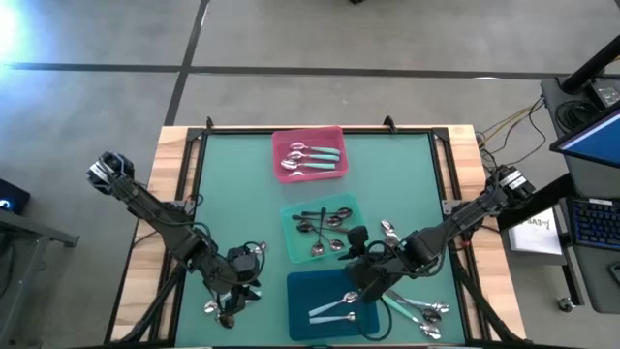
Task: Sort silverware by color (type)
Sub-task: Put the green spoon into the pink bin
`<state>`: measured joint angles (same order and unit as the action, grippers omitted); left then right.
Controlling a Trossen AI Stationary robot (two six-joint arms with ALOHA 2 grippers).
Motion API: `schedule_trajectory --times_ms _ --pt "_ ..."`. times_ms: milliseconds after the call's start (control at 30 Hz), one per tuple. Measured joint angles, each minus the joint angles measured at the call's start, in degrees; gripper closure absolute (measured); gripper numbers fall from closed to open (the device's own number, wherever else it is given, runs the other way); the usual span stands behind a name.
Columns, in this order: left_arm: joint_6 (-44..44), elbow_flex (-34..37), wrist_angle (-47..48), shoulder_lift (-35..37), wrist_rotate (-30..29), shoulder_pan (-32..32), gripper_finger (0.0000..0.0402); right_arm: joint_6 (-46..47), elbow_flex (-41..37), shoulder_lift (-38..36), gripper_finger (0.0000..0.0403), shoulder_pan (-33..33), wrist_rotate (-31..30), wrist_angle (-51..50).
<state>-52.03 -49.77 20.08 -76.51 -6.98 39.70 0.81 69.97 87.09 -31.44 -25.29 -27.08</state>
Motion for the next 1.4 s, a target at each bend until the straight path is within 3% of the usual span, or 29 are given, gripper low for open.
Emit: schedule_trajectory --times_ms 100,333,500,700,767,900,1033,1300,1400 --pt "0.36 0.01 0.70 0.00 0.00 0.00 0.0240 5.96 0.00 0.00 0.0271 0.31 -0.19 3.70" --pt "0.55 0.03 0.75 0.02 -0.05 -0.06 0.0240 0.64 0.00 -0.01 0.0271 0.82 0.08 13.73" --pt "-0.17 0.03 0.71 0.02 -1.22 -0.07 0.0240 6.28 0.00 -0.13 0.0271 -0.31 1.13 15.59" --pt "-0.96 0.03 0.66 0.02 -1.84 -0.07 0.0240 9.67 0.00 -0.17 0.0271 0.54 16.16 13.57" --pt "-0.98 0.03 0.63 0.02 -2.90 -0.07 0.0240 9.27 0.00 -0.17 0.0271 0.74 18.43 12.44" --pt "-1.54 0.03 0.62 0.02 -3.12 -0.07 0.0240 15.33 0.02 -0.33 0.0271 1.02 13.79 3.25" --pt "-2.26 0.03 0.61 0.02 -3.15 -0.07 0.0240 26.62 0.02 -0.44 0.0271 1.63 6.62 -13.21" --pt "-2.49 0.03 0.61 0.02 -3.15 -0.07 0.0240 52.19 0.00 -0.44 0.0271 1.42 5.64 -45.79" --pt "-2.49 0.03 0.63 0.02 -3.16 -0.07 0.0240 59.46 -0.47 -0.45 0.0271 1.29 5.68 -53.71"
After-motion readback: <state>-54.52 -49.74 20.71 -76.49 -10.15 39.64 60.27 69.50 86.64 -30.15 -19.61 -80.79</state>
